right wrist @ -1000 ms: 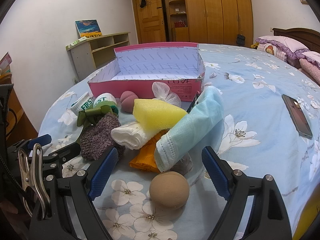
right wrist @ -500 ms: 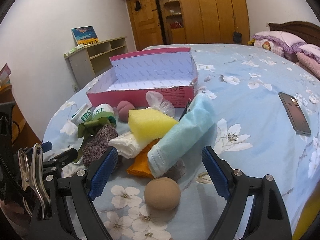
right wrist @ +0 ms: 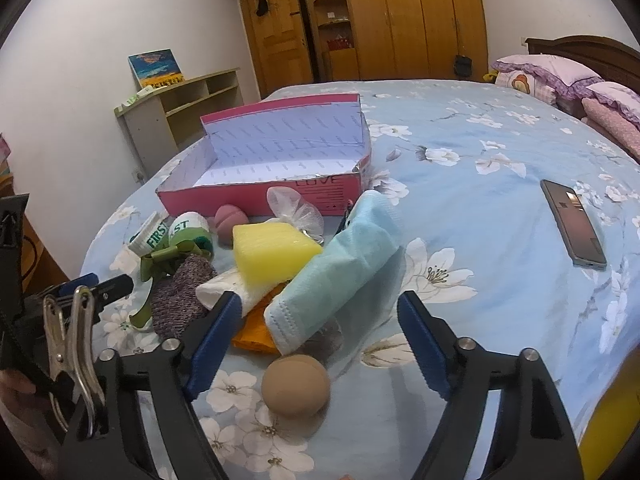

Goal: Organize soft objects
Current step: 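Grasp the white sock with the left gripper while the right grasps the blue mask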

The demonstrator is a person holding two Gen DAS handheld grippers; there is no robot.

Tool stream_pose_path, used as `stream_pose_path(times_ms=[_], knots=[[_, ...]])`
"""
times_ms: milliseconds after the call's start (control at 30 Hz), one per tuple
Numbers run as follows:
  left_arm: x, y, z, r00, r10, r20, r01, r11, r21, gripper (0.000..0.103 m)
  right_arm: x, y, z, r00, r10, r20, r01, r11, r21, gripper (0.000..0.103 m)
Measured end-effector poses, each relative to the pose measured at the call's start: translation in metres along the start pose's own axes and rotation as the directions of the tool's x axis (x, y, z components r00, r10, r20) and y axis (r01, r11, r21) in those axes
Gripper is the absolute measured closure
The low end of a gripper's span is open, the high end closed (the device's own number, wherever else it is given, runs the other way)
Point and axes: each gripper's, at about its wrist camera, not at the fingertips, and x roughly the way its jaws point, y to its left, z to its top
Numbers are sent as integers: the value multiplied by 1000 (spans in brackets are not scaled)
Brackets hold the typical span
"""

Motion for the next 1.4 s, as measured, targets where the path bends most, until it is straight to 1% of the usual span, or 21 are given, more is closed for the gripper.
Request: stream_pose_path(times_ms=[133,267,300,367,433,500,767,1000,1167,1233,1300,1400], knots=[[5,-3,9,1000,4,9,-4,1000,27,18,-2,-3,3,1000,9,-3,-9,1000,3,34],[11,-6,18,1000,5,12,-5,998,56,23,-1,-7,8,999,28,-21,-28,999,20,40],[13,-6,19,1000,4,11,-5,998,60,27,-1,-7,9,999,33,-23,-32,999,25,43],[18,-6,22,1000,-2,8,1,998,66,35,0,-9,11,999,39,-26,-38,999,32,45],[21,-6,25,1000,-6,7,6,998,68,49,0,-9,12,999,40,-26,-39,999,35,45],[25,-6,28,1000,-11,7,11,998,63,52,1,-10,15,999,44,-28,-43,998,41,45],[37,-5,39,1000,-18,15,17,999,37,53,10,-16,29,997,66,-47,-62,994,86,45],[53,-5,42,1000,-19,-9,19,1000,23,53,29,-26,37,995,52,-85,-40,989,140,46],[59,-5,44,1000,-16,-21,17,1000,15,53,45,-34,39,991,31,-131,-8,985,175,52],[61,-5,44,999,-21,-25,22,1000,11,53,51,-36,37,988,40,-146,-12,982,189,58],[61,-5,44,1000,-23,-20,24,1000,16,53,53,-38,36,988,48,-149,-19,981,195,62],[60,-7,44,999,-37,-19,38,999,24,64,52,-39,34,988,61,-138,-33,980,198,69]])
